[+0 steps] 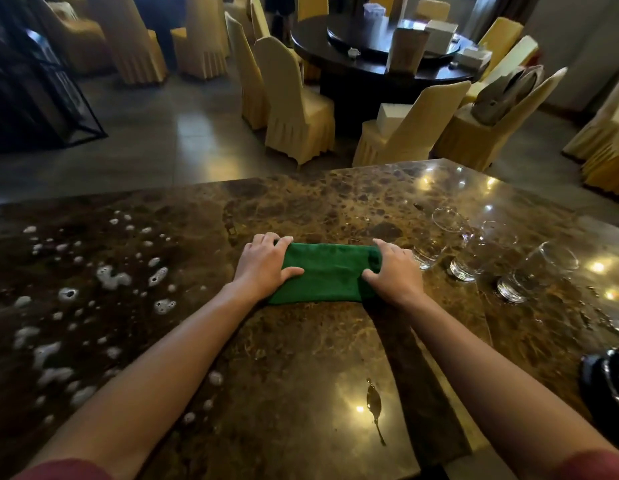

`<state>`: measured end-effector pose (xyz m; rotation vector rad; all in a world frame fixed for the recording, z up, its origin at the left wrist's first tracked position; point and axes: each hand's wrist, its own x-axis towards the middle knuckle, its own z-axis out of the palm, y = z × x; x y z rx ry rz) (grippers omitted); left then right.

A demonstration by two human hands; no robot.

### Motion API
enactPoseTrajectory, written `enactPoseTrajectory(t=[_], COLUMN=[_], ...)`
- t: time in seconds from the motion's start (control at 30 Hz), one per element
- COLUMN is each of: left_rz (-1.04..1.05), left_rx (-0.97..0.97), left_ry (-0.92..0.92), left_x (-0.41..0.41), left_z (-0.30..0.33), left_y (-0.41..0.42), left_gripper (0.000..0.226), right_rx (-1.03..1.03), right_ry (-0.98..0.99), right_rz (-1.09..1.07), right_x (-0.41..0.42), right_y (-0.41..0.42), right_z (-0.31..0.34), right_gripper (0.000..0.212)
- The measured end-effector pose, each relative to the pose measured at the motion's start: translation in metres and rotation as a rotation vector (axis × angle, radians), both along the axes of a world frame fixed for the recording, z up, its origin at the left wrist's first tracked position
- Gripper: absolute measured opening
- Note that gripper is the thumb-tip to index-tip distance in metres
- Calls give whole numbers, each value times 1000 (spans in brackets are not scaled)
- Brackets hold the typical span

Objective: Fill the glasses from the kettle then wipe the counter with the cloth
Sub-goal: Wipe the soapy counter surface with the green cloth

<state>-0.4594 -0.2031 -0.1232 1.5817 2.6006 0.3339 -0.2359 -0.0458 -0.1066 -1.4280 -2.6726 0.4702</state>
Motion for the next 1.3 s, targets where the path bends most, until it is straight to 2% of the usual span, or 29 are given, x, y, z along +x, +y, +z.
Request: enactPoseTrajectory(t=[0.17,0.43,0.53,0.6,0.7,0.77,0.93,1.03,1.13,1.3], left_rz=[1,-1,6,2,5,7,12,26,42,57], left_rx=[-14,-7,54,107,194,243,236,273,344,410], left_ry=[11,-22,-73,-127,-259,-353,-582,-821,-1026,-1376], left_x=[-2,4,11,18,29,37,69,105,147,209], left_z=[4,8,10,11,16,24,52,63,61,65], left_y=[3,1,-4,-11,-28,-41,-85,-112,-136,-170], left_gripper=[80,53,44,39,34,34,40,45,48,65], right_rx=[-53,-145,-283,-347,-518,-651,-745,-860,-982,-1161], right_ry=[-18,141,276,390,596,718,884,1006,1050,996], right_rz=[-47,-94,-120,-110,-117,-99,14,36,129,373], right_x=[-2,1,6,10,23,36,69,83,96,108], right_y=[6,-10,-12,-16,-27,-37,-61,-77,-91,-122], right_z=[5,3,13,26,48,62,93,115,136,160], right_gripper=[83,46,29,26,20,25,30,36,36,33])
